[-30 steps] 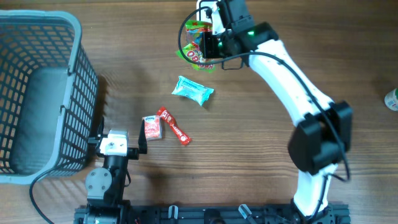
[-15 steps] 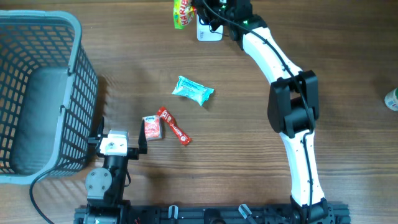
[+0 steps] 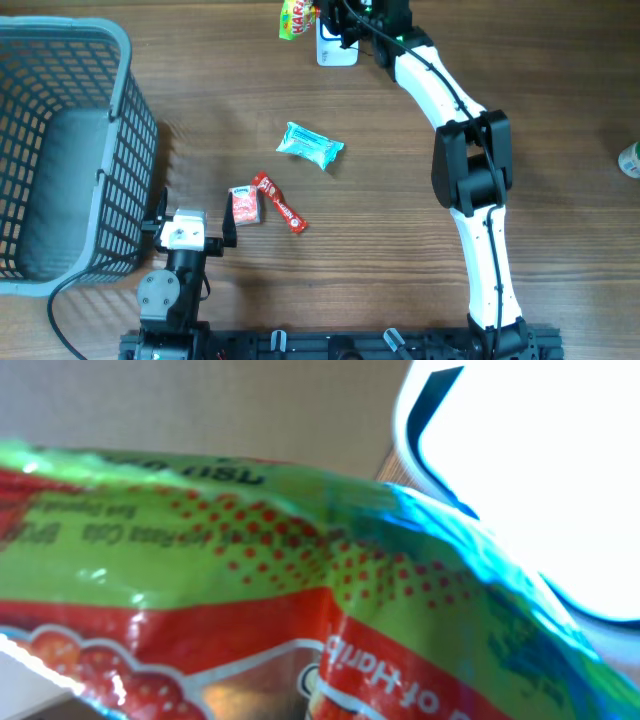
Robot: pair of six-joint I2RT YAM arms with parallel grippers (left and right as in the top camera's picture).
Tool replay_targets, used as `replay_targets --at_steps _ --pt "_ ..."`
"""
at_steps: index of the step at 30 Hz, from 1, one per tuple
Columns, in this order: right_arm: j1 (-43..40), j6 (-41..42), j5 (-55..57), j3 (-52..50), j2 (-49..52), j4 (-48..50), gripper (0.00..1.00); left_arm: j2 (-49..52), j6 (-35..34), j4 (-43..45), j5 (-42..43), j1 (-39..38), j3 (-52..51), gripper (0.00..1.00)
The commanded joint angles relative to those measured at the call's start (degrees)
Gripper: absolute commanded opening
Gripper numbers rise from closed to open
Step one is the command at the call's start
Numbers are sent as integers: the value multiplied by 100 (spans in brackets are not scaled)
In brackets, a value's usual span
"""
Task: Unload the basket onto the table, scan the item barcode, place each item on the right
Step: 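Carry the Haribo bag to the right side and drop it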
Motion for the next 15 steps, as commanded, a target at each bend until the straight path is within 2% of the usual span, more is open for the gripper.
replay_targets --at_steps 1,3,6,10,13,15 --pt "-48 -184 -428 101 256 114 5 -42 72 22 48 -37 -35 100" --pt "-66 -422 -498 103 254 387 5 -42 72 22 48 -37 -35 100" --pt "-243 -431 -1169 114 221 1156 5 -42 72 22 48 -37 -35 100" --pt "-614 -874 -1681 114 -330 1045 5 -42 72 22 48 -37 -35 100" --pt "-1139 -2164 -1036 114 -1340 -940 5 -42 72 22 48 -37 -35 100" --pt "-1692 -3049 647 114 -2277 -3005 5 -42 72 22 48 -37 -35 100"
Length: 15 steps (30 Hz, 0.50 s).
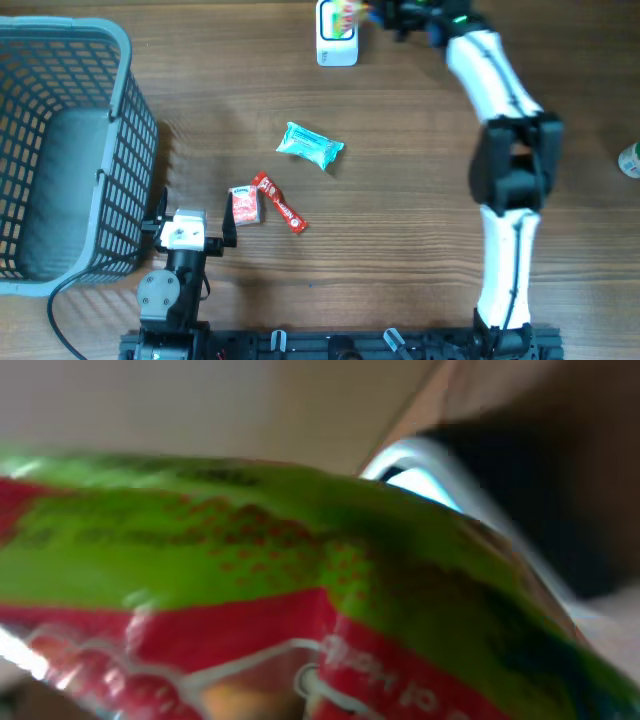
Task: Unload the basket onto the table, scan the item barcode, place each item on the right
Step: 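Carry the Haribo bag to the right side and drop it, then reach the right gripper to the wipes pack and grasp it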
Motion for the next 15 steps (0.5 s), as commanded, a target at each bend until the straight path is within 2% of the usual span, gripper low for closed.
replay_targets --at_steps 1,3,5,7,12,15 --pt "-837 -1567 2490 168 -1803 -1829 5 -39 72 13 48 -37 -33 100" --pt "-1569 -2210 4321 168 -2304 -3099 5 -39 72 13 48 -37 -33 100" --pt "-2192 -3287 4752 96 -2271 -3504 5 -39 72 13 48 -37 -33 100" --pt "-2680 -3853 4747 -214 -2031 -3606 5 -39 72 13 48 -37 -33 100" --pt "-3333 -4061 4752 -826 -835 -3679 5 -39 72 13 48 -37 -33 100" --pt "-3547 -4070 4929 -824 -575 -3790 5 -39 72 13 48 -37 -33 100"
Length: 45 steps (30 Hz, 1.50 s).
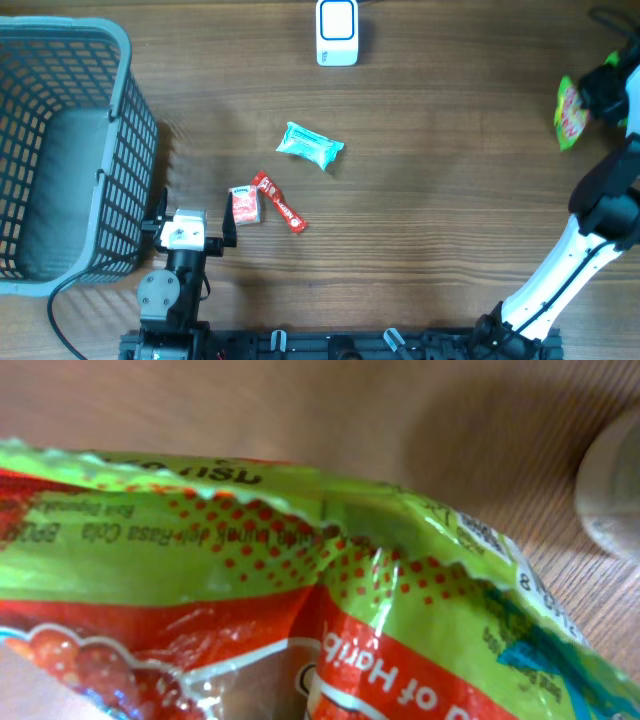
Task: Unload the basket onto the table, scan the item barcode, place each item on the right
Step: 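Reach the right gripper to the wipes pack and grasp it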
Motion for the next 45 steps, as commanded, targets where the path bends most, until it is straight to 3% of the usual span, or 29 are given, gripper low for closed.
replay_targets --at_steps 1,2,3,4,5,10,13,16,18,19,21,23,34,42,45 --pt "-267 -173 282 127 -68 -48 5 -42 72 4 48 -37 -28 100" --pt "-380 -173 271 234 -146 -140 8 -42 72 4 48 -37 -28 100" --pt "-496 -199 232 411 -289 -262 60 -42 72 4 48 -37 -28 100" --pt "-542 -350 109 590 -433 -369 85 -42 72 4 48 -37 -28 100" --pt "-527 -756 -328 804 -678 -385 99 -42 72 4 48 -37 -28 100" --pt "483 -986 -2240 896 -2009 -713 99 -42 72 4 48 -37 -28 100" --pt "1764 -2105 -2516 883 -2140 -1220 100 -42 72 4 48 -37 -28 100" --pt "3425 -3523 -2017 597 -2114 -1502 99 -42 72 4 48 -37 -28 100" --pt "4317 -3982 -1567 400 -2070 -1506 99 -42 72 4 48 -37 -28 100" --pt "4688 -4159 -1327 275 -2035 -1421 90 -42 72 4 48 -37 -28 100" --pt "5351 -4332 -1113 9 -1904 -1281 91 -42 72 4 48 -37 -28 100" --pt "5755 -4544 -1113 -240 -1700 -1189 100 -42 72 4 48 -37 -28 100" --pt "7001 -5018 986 -1379 -857 802 99 -42 72 4 48 -37 -28 100" --pt "6999 -4981 1027 -1397 -133 942 74 -42 72 4 48 -37 -28 100" --pt "6999 -4962 1078 -1399 -55 979 39 -42 72 4 48 -37 -28 100"
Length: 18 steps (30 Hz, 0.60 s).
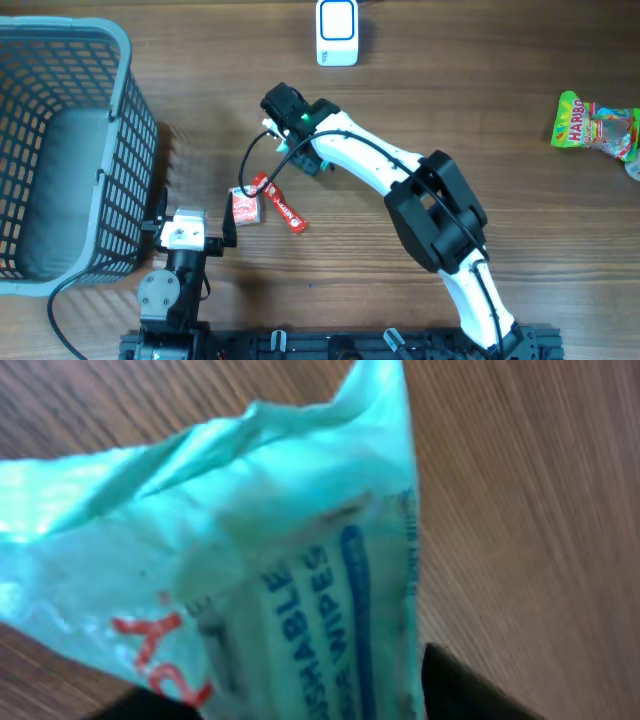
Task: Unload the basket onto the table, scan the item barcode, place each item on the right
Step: 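Reach the right gripper to the wipes pack and grasp it, then lift the wipes pack and hold it at the scanner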
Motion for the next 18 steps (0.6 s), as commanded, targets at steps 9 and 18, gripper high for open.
replay_targets --at_steps 9,18 --pt "-68 898 -896 776 -675 -1067 4 -42 72 7 48 -37 -28 100" --pt "-2063 2741 -7886 970 -1434 -4391 4 -42 72 7 48 -37 -28 100"
